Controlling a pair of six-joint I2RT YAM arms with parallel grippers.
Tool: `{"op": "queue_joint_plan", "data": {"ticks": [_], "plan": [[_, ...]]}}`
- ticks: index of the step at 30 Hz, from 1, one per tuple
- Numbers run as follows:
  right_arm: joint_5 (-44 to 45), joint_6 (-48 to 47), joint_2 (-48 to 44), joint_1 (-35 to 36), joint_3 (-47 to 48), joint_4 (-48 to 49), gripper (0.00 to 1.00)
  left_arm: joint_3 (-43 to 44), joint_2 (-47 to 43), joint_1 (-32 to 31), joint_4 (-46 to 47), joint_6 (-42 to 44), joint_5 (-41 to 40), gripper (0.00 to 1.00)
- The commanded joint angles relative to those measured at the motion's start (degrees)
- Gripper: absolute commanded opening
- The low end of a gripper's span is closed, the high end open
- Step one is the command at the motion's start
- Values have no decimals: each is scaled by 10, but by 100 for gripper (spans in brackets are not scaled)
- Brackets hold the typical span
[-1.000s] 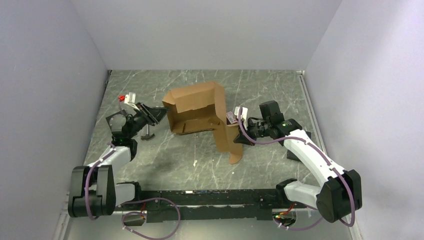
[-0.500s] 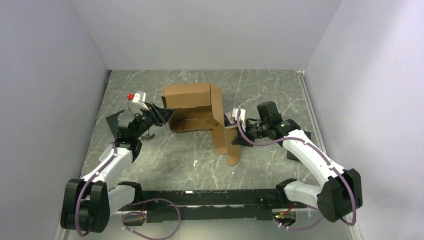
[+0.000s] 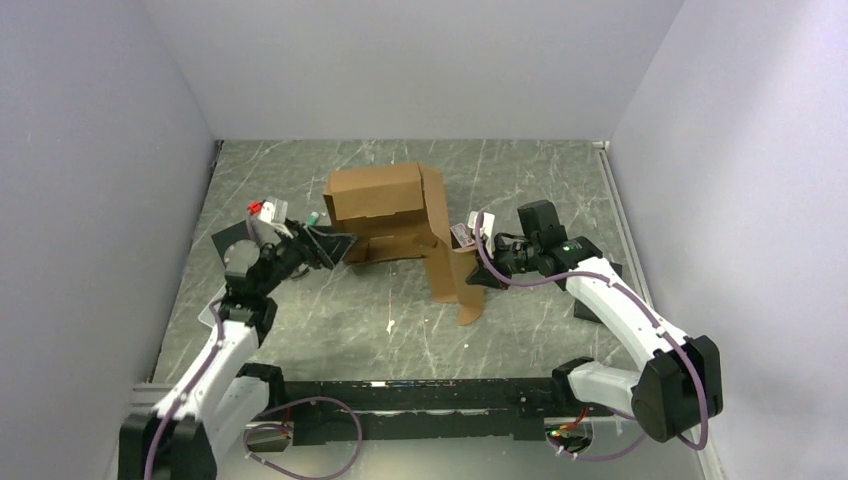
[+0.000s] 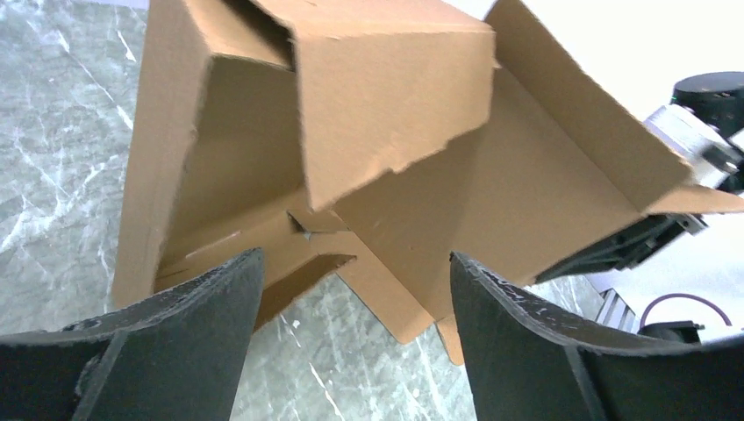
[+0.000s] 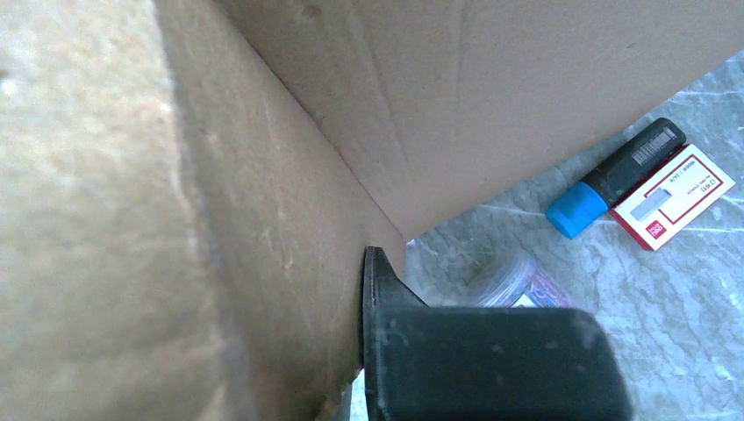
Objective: Fold the paper box
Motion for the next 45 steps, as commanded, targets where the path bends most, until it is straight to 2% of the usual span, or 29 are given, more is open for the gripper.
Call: {"op": "queue_joint_plan", "data": {"ticks": [1,4,7,13,18,25,29,36,42,45], "plan": [[27,19,13,-4,12,-27,9,-30,-120,0,-75,7,-24,86],[7,14,16,-4,16,-34,9,-37,-183,-1,-137,17,-110,96],[-13,5,16,-4,20,-44,9,-31,-188,-1,-136,42,-150,98],[-59,-21,8,-4,30,-65,9,-14,-82,-1,-15,82,-114,99],[-88,-56,5,-4,37,-91,8,-1,-16,0,68,76,-89,99],[-95,-86,2,-8,42,-114,11,2,-20,0,66,76,-93,99],[-90,-90,-10,-31,39,-124,23,-10,-69,0,25,73,-112,99],[-50,-38,-48,-57,14,-77,43,-30,-160,-1,-41,91,-169,100],[-74,-18,-38,-57,20,-61,71,-33,-148,0,-23,98,-180,100],[-66,22,-38,-57,20,-26,78,-36,-143,0,-12,94,-183,99]]}}
